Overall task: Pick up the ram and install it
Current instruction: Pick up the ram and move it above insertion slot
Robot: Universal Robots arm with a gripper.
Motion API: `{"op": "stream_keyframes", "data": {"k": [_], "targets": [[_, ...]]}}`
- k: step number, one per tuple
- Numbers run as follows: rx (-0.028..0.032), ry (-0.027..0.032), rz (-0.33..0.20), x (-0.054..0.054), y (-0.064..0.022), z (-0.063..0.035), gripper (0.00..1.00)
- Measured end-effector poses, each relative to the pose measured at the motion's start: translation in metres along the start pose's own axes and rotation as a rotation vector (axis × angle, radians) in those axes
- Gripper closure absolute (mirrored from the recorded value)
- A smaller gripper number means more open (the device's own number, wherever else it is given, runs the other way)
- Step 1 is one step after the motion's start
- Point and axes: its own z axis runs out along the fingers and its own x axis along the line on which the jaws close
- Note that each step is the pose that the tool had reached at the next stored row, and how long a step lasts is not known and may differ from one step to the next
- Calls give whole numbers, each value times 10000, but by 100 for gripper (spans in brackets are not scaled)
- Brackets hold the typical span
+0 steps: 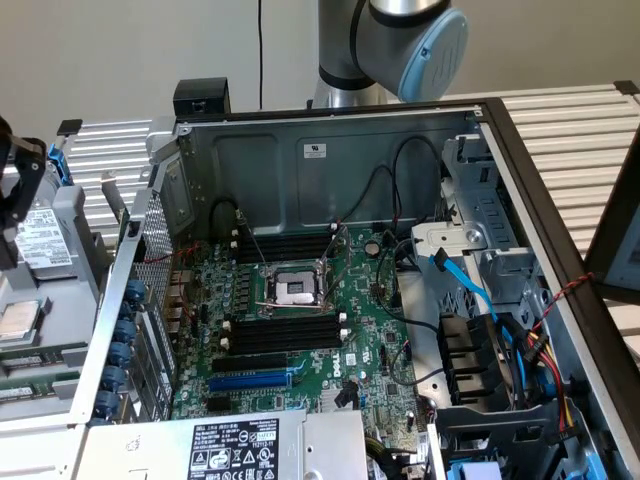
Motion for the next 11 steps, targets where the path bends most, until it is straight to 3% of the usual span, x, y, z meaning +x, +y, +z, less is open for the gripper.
{"op": "stream_keyframes", "data": {"k": [3, 7, 11], "targets": [[25, 24, -555, -1, -1, 17, 83], [56, 57, -1278, -2, -2, 40, 64], [88, 89, -2000, -3, -3, 65, 64]]}}
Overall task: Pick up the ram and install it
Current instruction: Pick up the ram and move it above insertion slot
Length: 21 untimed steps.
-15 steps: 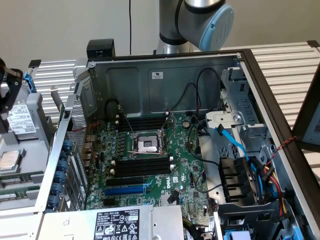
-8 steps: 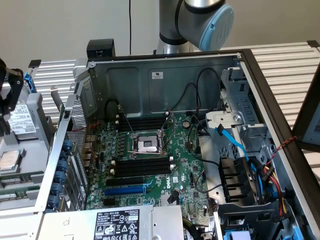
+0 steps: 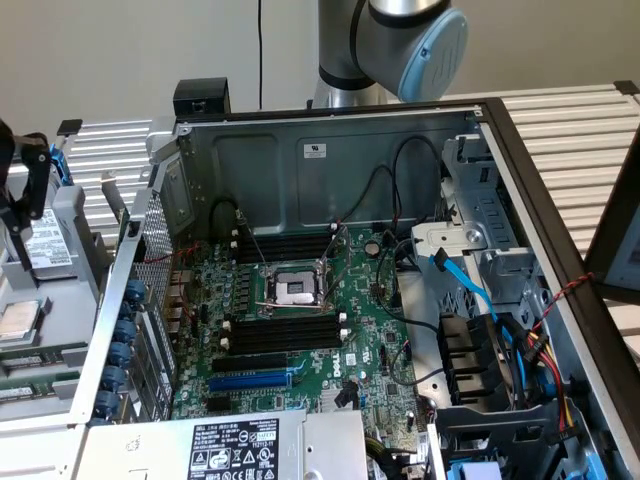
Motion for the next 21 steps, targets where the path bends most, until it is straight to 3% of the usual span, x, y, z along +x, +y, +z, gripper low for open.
{"op": "stream_keyframes", "data": {"k": [21], "targets": [[168, 168, -3815, -6, -6, 137, 64]]}}
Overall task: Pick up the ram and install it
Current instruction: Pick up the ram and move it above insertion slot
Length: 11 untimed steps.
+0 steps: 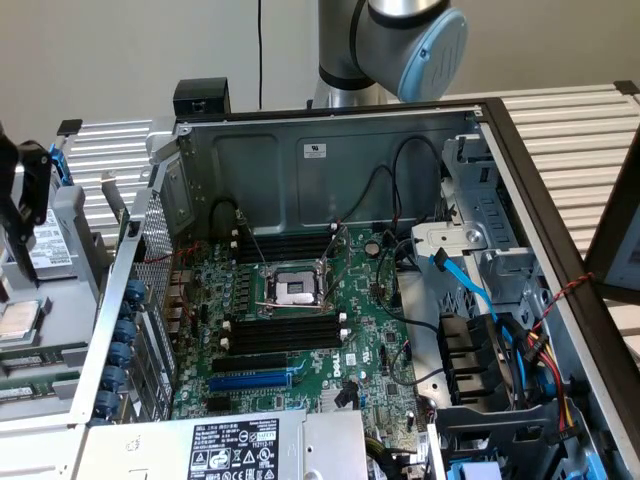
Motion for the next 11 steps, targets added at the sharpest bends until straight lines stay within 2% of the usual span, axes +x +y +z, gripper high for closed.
{"op": "stream_keyframes", "data": {"k": [11], "targets": [[82, 73, -1895, 4, 7, 154, 64]]}}
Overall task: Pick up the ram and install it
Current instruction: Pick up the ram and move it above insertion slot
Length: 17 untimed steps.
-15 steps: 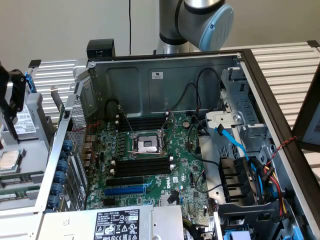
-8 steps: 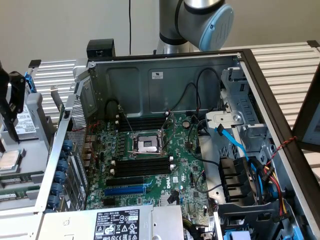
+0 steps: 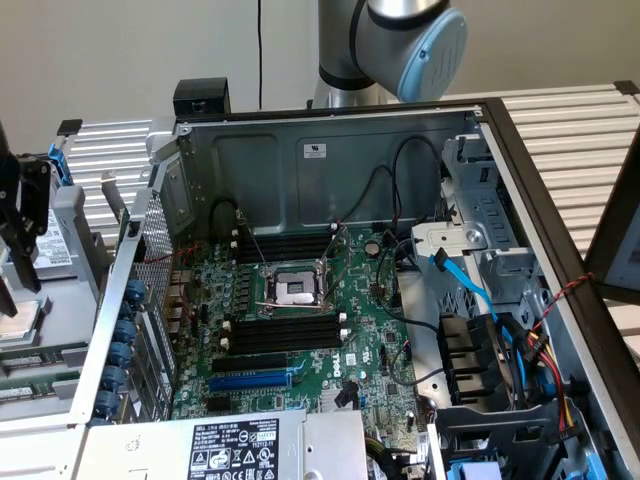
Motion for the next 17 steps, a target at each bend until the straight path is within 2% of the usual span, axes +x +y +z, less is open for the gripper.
{"op": "stream_keyframes", "data": {"k": [5, 14, 17], "targets": [[7, 1, -415, 30, 57, 94, 64], [-13, -65, -1085, 98, 185, 267, 64], [42, -81, -1470, 100, 192, 319, 64]]}}
